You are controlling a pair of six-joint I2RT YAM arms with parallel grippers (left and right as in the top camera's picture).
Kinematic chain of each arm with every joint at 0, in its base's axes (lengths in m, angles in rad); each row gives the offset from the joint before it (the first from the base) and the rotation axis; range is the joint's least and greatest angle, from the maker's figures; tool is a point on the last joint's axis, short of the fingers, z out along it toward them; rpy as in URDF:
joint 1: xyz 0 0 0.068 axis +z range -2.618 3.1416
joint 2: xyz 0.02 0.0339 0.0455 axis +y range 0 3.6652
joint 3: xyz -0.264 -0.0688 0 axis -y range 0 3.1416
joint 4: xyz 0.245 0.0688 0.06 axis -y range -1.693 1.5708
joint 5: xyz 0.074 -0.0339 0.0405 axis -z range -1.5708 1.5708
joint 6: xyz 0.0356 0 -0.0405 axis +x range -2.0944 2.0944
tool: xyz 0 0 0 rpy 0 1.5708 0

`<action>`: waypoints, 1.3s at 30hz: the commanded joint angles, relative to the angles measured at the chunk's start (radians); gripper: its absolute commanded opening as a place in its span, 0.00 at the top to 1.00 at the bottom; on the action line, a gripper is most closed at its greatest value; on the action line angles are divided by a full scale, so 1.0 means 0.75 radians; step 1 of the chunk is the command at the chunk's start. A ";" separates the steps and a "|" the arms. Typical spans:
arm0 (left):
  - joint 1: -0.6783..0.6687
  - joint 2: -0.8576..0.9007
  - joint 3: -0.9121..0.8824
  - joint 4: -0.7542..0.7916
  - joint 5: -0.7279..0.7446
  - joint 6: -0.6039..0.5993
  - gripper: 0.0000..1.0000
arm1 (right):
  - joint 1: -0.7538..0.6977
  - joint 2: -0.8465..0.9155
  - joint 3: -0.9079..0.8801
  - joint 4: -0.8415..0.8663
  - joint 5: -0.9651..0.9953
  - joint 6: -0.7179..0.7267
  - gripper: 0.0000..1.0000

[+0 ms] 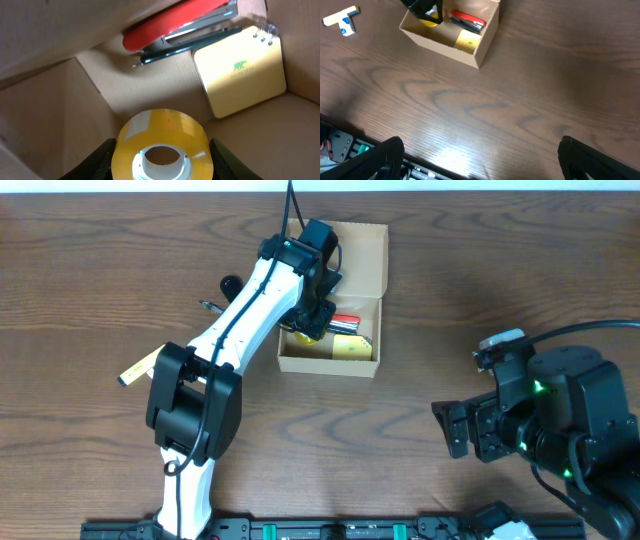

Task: Pack container
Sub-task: 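Lift the tape roll with the left gripper and carry it into the box, then open the left gripper to drop the tape roll in the box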

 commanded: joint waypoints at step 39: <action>-0.040 0.110 0.017 -0.067 -0.059 0.026 0.94 | -0.010 -0.001 0.017 -0.002 0.014 -0.014 0.01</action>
